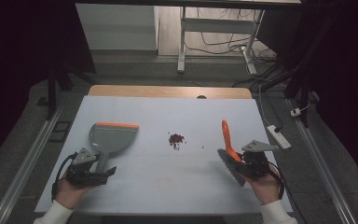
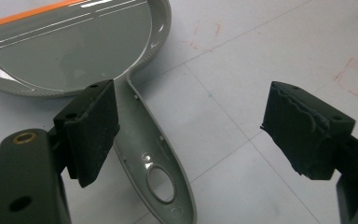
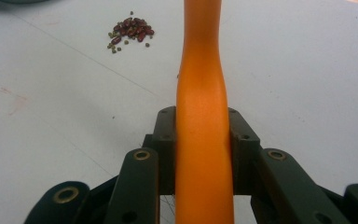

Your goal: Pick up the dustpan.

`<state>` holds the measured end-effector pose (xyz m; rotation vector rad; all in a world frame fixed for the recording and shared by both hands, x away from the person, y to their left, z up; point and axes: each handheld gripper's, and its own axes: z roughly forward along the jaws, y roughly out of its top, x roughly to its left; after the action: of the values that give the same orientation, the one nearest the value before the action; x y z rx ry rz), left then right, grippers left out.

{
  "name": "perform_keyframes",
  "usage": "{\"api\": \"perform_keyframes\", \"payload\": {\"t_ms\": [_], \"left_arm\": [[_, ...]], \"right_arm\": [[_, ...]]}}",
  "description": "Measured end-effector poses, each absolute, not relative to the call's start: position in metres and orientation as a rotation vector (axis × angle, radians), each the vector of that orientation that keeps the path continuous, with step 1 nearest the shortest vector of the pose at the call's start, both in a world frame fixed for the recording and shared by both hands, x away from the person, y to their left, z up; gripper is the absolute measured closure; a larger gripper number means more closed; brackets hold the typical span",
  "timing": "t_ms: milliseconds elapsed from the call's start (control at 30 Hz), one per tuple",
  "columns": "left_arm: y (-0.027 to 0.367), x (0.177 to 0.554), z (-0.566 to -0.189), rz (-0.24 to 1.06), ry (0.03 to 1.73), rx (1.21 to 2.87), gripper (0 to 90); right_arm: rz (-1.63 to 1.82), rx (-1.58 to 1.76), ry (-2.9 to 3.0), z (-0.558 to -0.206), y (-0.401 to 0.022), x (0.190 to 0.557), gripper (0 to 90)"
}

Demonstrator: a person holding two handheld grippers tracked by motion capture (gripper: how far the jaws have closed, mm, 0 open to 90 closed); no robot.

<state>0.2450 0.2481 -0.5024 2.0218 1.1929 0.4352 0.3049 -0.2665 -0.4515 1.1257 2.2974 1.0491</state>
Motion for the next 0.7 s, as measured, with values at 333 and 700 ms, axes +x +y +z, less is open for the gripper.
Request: {"api": "perform_keyframes", "payload": {"t_ms": [333,700], "left_arm": [[0.2502,0.2447,-0.502,0.435,1.205,2.011,18.9],[0.2497,0.2453,-0.4989,0.42,1.205,2.007,18.9]], "right_arm": [[1.056,1.12,2.302,-0.4512,-0.2645,0.3047,69.7],[1.074,1.109,2.299,-0.4483,-0.2657,0.3031,69.6]]}}
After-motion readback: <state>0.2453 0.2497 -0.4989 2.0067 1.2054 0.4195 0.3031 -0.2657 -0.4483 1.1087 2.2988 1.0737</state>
